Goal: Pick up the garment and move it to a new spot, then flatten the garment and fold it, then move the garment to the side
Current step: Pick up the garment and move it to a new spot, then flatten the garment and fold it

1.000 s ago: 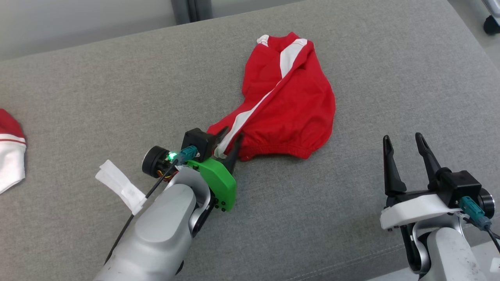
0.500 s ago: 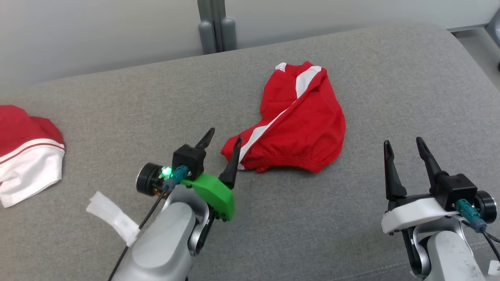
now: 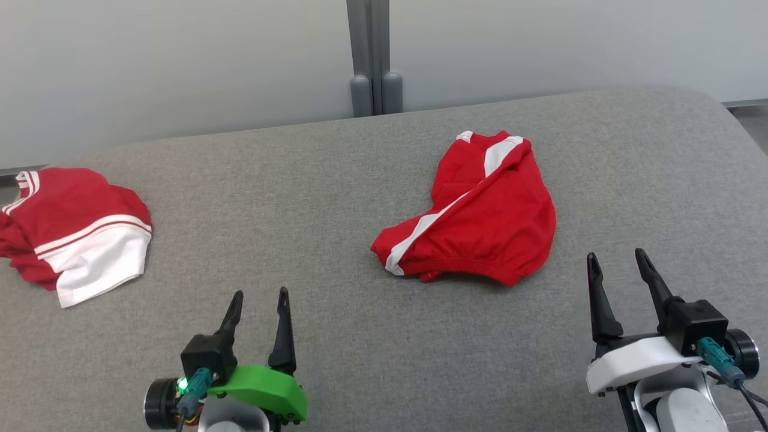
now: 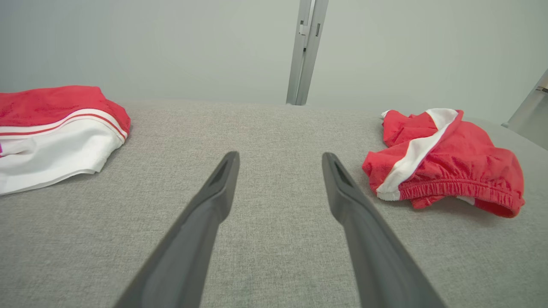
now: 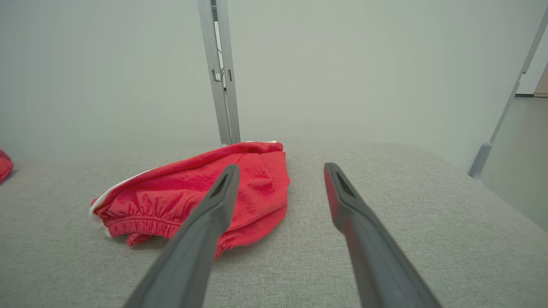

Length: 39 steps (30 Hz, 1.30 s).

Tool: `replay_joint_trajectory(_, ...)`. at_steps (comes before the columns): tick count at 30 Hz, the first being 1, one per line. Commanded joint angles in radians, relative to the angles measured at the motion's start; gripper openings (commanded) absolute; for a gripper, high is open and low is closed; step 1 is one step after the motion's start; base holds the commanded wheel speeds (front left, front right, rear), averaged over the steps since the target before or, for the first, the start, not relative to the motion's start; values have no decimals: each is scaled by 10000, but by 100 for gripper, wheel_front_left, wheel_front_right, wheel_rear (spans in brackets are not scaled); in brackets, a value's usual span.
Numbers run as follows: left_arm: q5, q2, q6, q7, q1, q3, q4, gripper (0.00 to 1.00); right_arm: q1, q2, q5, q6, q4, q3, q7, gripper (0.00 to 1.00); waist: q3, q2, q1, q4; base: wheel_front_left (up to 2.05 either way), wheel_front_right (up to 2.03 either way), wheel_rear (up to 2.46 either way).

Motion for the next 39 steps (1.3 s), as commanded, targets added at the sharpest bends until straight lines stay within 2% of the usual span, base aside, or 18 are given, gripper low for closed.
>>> replay_joint_trajectory(1,65,-32,24,-4,290,165,-105,100,164,-27,92,-7,4,43,-5,100,-69,-1,1,75,0,0,0)
replay_joint_trajectory(7,453,-163,-73,-5,1050,851,-551,100,350,-27,511,-7,116,393,-7,100,-120,-1,1,34,0,0,0)
replay_joint_trajectory(15,729,-240,-208,-5,1416,1116,-749,100,363,-27,628,-7,188,569,-7,100,-131,-1,1,28,0,0,0)
replay_joint_trajectory(39,661,-253,-151,-6,1105,880,-633,100,-1,-28,141,-7,419,206,-7,100,146,-1,1,250,0,0,0)
